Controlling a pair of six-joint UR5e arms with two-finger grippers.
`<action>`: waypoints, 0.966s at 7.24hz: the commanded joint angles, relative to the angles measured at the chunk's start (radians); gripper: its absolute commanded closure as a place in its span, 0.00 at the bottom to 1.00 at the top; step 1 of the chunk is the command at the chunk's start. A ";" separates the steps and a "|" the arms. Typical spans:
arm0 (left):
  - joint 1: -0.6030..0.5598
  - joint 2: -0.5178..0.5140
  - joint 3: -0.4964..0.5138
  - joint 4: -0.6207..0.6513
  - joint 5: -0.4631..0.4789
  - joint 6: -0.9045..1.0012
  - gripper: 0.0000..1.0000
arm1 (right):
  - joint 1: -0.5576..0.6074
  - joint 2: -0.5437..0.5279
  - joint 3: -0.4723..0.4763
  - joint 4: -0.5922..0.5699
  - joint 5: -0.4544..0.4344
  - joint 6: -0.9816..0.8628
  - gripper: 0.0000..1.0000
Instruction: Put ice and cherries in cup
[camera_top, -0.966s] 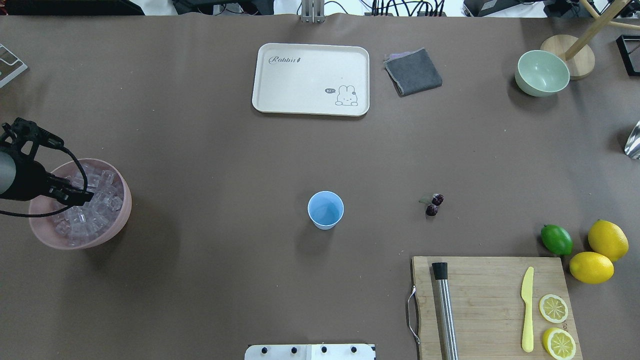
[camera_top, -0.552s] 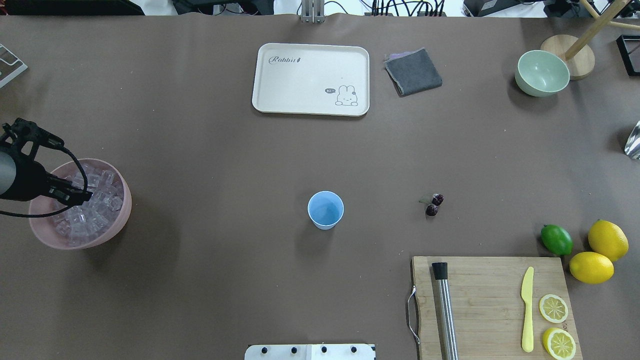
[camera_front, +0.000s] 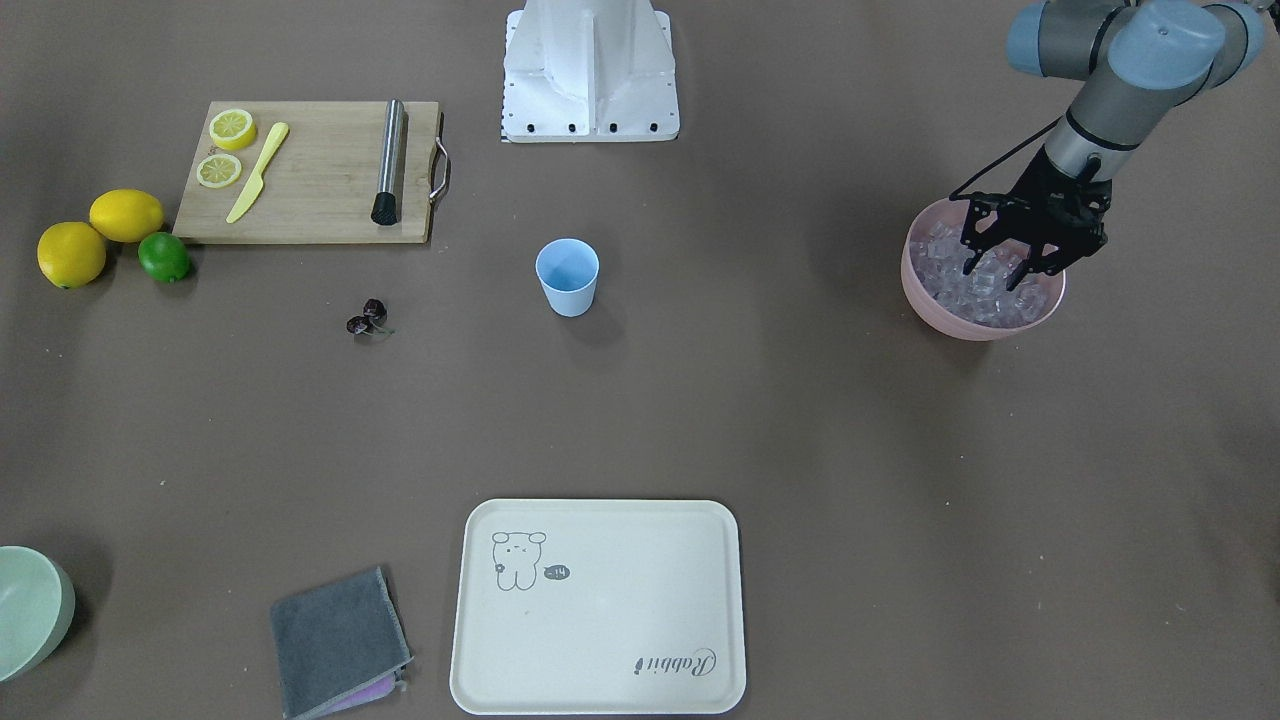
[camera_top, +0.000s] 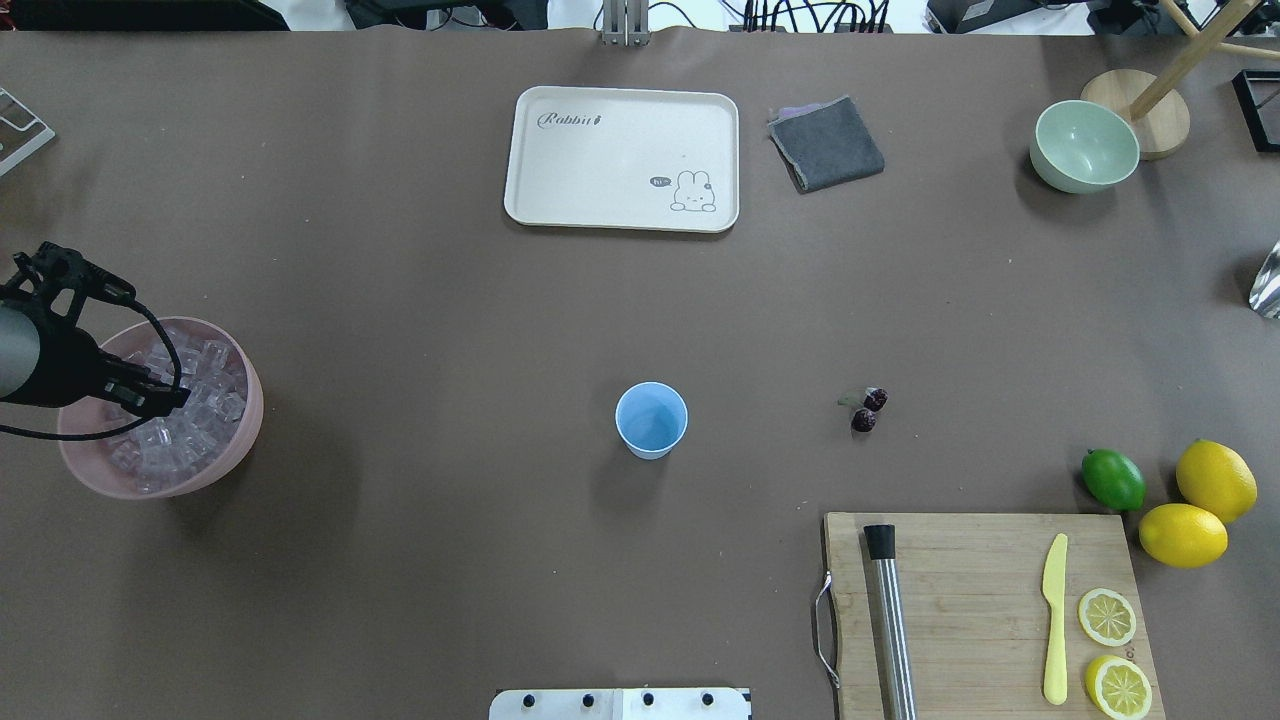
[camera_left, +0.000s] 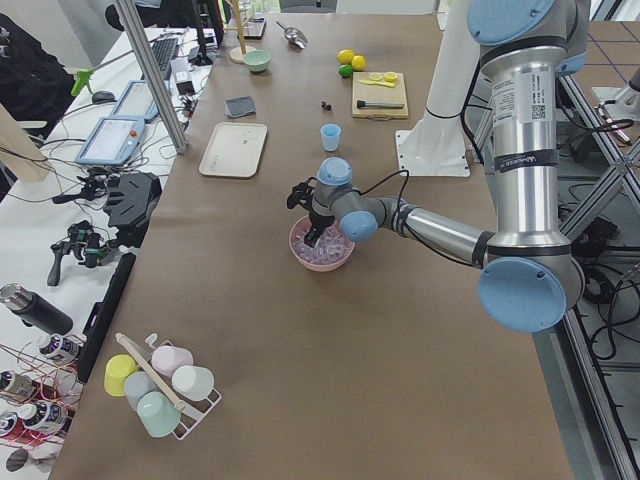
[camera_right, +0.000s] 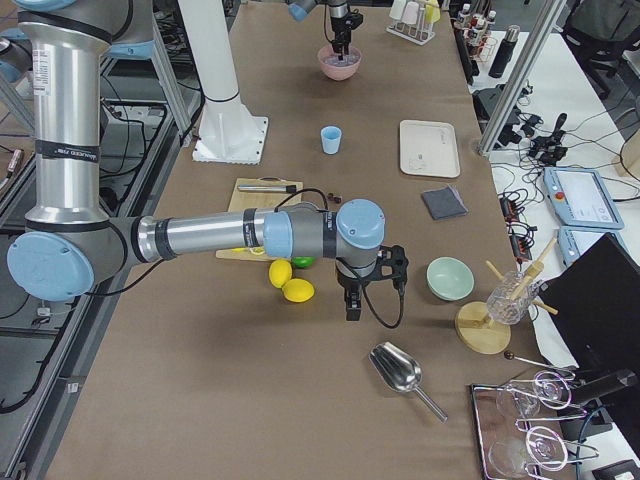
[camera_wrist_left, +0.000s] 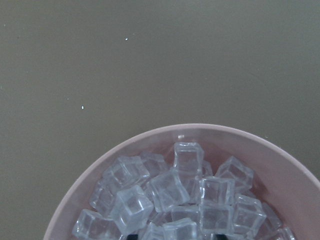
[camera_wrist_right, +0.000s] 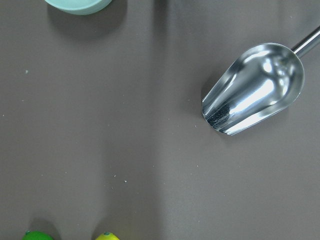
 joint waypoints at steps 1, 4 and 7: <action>0.006 0.000 0.002 0.000 0.027 0.000 0.48 | 0.000 -0.003 0.000 0.000 0.000 0.000 0.00; 0.006 0.001 0.002 -0.002 0.027 -0.001 0.70 | 0.000 -0.003 0.000 0.000 0.000 0.000 0.00; 0.004 0.004 -0.011 -0.002 0.015 -0.001 1.00 | 0.003 -0.001 0.000 0.000 0.000 0.000 0.00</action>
